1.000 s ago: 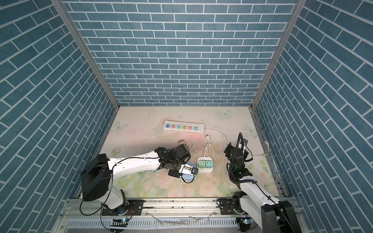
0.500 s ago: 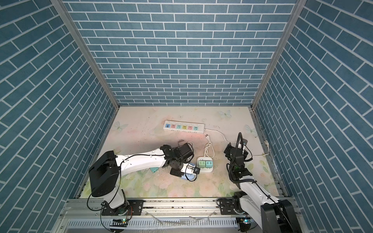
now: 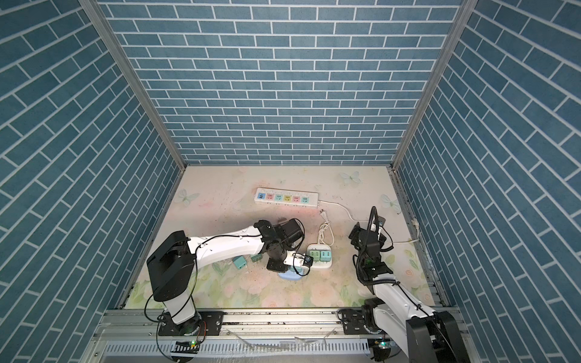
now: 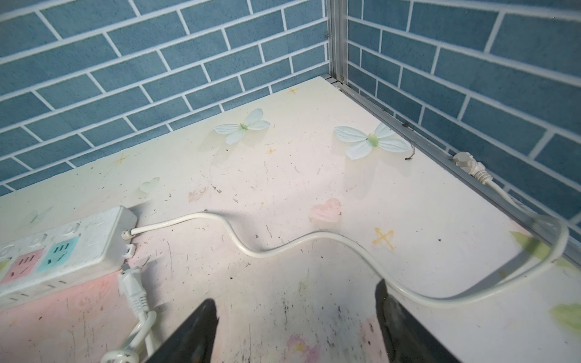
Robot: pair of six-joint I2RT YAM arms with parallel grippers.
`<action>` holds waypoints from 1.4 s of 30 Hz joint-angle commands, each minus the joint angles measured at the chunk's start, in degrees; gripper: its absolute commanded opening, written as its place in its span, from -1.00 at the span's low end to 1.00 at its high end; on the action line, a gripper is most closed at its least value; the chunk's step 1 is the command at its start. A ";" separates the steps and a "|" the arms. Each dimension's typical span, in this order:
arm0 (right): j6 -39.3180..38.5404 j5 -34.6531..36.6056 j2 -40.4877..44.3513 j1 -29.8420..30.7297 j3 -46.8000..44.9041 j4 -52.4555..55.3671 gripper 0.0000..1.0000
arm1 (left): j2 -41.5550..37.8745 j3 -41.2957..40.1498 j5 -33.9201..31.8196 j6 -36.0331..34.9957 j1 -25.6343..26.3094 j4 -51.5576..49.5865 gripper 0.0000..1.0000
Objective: Insert plugs into power strip
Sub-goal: Insert the plug into the socket.
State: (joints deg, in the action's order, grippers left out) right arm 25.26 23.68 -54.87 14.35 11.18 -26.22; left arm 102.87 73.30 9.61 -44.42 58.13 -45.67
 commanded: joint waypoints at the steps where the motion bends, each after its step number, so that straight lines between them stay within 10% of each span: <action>1: 1.20 -0.21 -0.49 -0.09 0.69 -0.98 0.62 | 3.36 0.10 1.02 0.74 -0.64 -0.68 -1.00; 36: 1.11 -0.55 -0.79 -0.11 0.97 -0.83 0.61 | 5.47 0.69 4.99 6.83 2.18 -0.13 -0.97; 39: 1.11 -0.55 -0.85 -0.11 1.03 -0.76 0.60 | 5.46 0.41 4.52 6.85 2.17 0.49 -0.54; 41: 1.11 -0.40 -0.85 -0.18 1.04 -0.73 0.60 | 4.87 0.19 3.86 6.55 2.15 1.10 0.98; 42: 1.11 -0.43 -0.87 -0.11 1.09 -0.72 0.60 | 4.39 0.30 3.76 6.41 2.16 1.35 0.99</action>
State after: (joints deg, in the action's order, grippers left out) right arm 25.26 23.11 -55.42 14.35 11.18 -26.20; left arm 105.97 74.13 10.66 -38.30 59.16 -44.66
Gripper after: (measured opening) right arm 0.800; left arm 0.611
